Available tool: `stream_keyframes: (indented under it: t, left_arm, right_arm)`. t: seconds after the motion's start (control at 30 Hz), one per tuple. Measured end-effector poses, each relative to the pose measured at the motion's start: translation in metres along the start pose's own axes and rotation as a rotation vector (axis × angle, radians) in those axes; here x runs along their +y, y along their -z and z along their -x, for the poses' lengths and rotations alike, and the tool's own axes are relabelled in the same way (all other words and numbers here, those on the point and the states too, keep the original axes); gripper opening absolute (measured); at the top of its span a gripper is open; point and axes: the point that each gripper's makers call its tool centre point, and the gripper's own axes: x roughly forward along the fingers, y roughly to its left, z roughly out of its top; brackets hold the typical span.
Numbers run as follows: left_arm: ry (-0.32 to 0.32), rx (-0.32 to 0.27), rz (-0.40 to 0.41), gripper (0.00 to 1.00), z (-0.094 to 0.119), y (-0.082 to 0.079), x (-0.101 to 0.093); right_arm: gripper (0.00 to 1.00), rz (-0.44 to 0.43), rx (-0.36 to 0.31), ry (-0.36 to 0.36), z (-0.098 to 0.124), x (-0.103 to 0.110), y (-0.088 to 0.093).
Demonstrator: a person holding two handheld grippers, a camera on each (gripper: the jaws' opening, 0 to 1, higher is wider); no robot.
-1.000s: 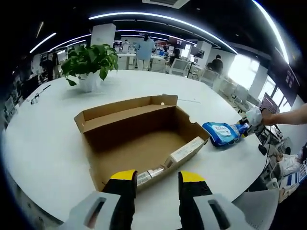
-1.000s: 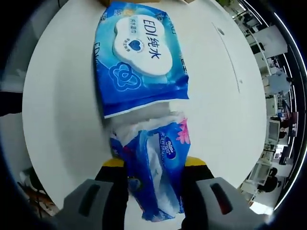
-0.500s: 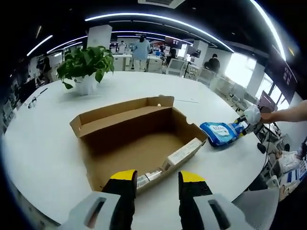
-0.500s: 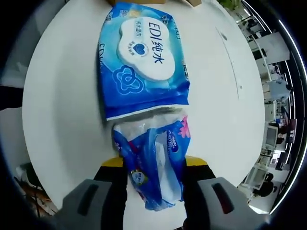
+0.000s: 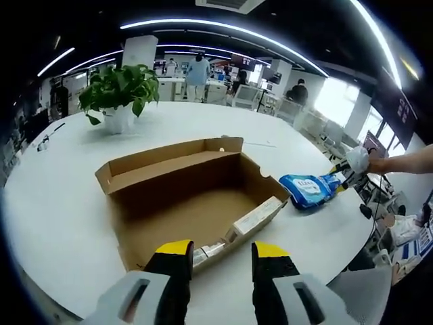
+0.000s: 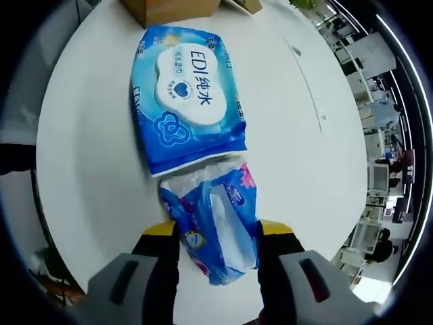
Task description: Operate the shoe box by opening the lid, removing the specified soft item, and placing it in the target area until the item is outside and the box remains undamaged.
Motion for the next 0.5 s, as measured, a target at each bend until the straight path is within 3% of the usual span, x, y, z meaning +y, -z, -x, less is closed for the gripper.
stream_keyframes:
  t: [0.37,0.5]
  left_arm:
    - [0.028,-0.011,-0.007,0.35,0.001,-0.002,0.002]
    - [0.034,-0.016,-0.003,0.35,0.003,-0.001,0.005]
  right_arm:
    - [0.44,-0.140,-0.011,0.025,0.014,0.001,0.002]
    - [0.44,-0.230,-0.047,0.027,0.020,0.005,-0.005]
